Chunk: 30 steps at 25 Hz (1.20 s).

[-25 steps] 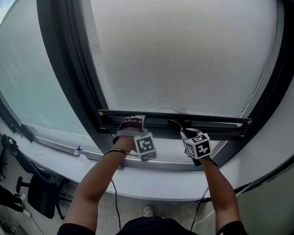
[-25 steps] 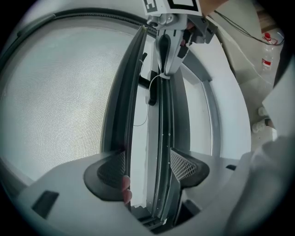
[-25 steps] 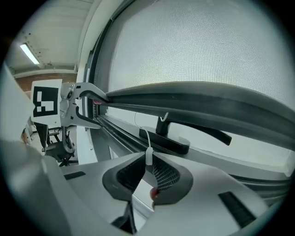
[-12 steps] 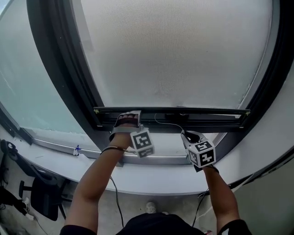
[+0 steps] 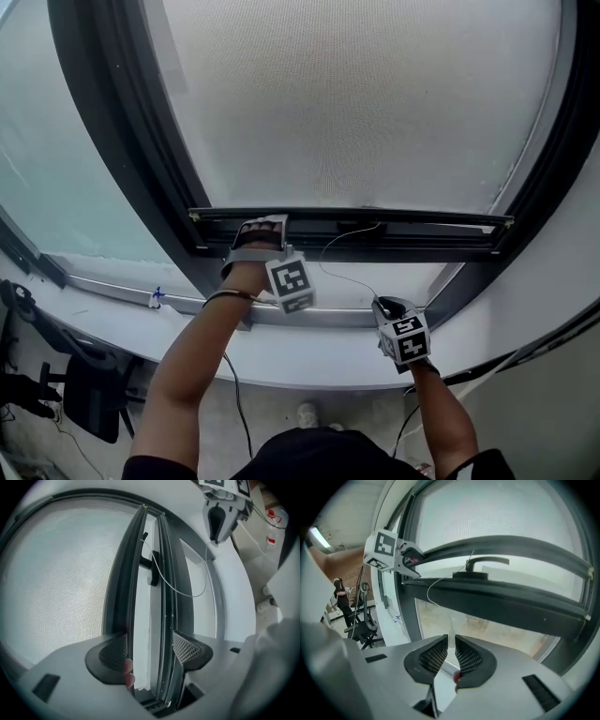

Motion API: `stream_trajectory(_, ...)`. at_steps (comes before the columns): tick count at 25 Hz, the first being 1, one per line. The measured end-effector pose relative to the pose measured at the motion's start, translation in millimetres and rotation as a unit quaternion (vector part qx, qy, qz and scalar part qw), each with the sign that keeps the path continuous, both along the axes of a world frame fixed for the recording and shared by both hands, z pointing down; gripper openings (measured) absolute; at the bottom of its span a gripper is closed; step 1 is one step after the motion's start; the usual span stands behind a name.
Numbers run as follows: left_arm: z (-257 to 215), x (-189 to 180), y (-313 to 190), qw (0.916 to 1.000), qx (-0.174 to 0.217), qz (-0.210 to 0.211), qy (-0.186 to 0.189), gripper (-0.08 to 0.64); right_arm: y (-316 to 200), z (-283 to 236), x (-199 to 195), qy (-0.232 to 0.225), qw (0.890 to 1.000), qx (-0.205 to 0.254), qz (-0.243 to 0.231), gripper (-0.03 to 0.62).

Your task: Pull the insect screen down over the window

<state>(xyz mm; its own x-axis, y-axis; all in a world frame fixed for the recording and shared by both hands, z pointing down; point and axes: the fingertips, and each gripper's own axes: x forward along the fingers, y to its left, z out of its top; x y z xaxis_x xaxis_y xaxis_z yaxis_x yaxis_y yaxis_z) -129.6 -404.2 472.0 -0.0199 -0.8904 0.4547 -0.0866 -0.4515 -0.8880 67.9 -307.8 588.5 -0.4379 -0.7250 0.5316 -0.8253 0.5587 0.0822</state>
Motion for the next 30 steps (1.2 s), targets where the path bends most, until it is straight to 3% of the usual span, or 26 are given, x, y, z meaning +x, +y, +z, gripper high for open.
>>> stream_trajectory(9, -1.9, 2.8, -0.7, 0.9998, 0.005, -0.012, 0.015, 0.307, 22.7, 94.6, 1.8, -0.035, 0.995, -0.085, 0.025, 0.052)
stream_trajectory(12, -2.1, 3.7, -0.2, 0.9997, 0.002, -0.015, 0.018, 0.307, 23.0, 115.6, 0.2, -0.013, 0.996, -0.088, 0.017, 0.052)
stream_trajectory(16, -2.6, 3.3, -1.4, 0.9997, -0.001, -0.017, 0.019, 0.307, 24.8, 134.2, -8.6, 0.049, 0.995, -0.081, -0.039, 0.052)
stream_trajectory(18, -2.6, 2.5, -0.6, 0.9997, -0.002, -0.018, 0.019, 0.307, 27.0, 136.8, -12.0, 0.085, 0.992, -0.068, -0.07, 0.056)
stream_trajectory(21, -3.0, 1.6, -0.5, 0.9997, 0.005, -0.017, 0.015, 0.307, 26.2, 109.4, -13.5, 0.132, 0.986, -0.042, -0.095, 0.117)
stream_trajectory(25, -0.4, -0.8, -1.5, 0.9998, 0.005, -0.018, 0.003, 0.307, 0.7, 71.5, 5.6, 0.181, 0.978, 0.038, -0.1, 0.135)
stream_trajectory(28, -4.1, 0.6, -2.7, 0.9998, 0.01, -0.013, 0.013, 0.307, -19.1, 29.2, 22.1, 0.221, 0.965, 0.109, -0.094, 0.141)
stream_trajectory(30, -2.5, 2.1, -1.4, 0.9997, 0.009, -0.013, 0.017, 0.307, -27.5, -2.8, 32.9, 0.26, 0.949, 0.154, -0.09, 0.15)
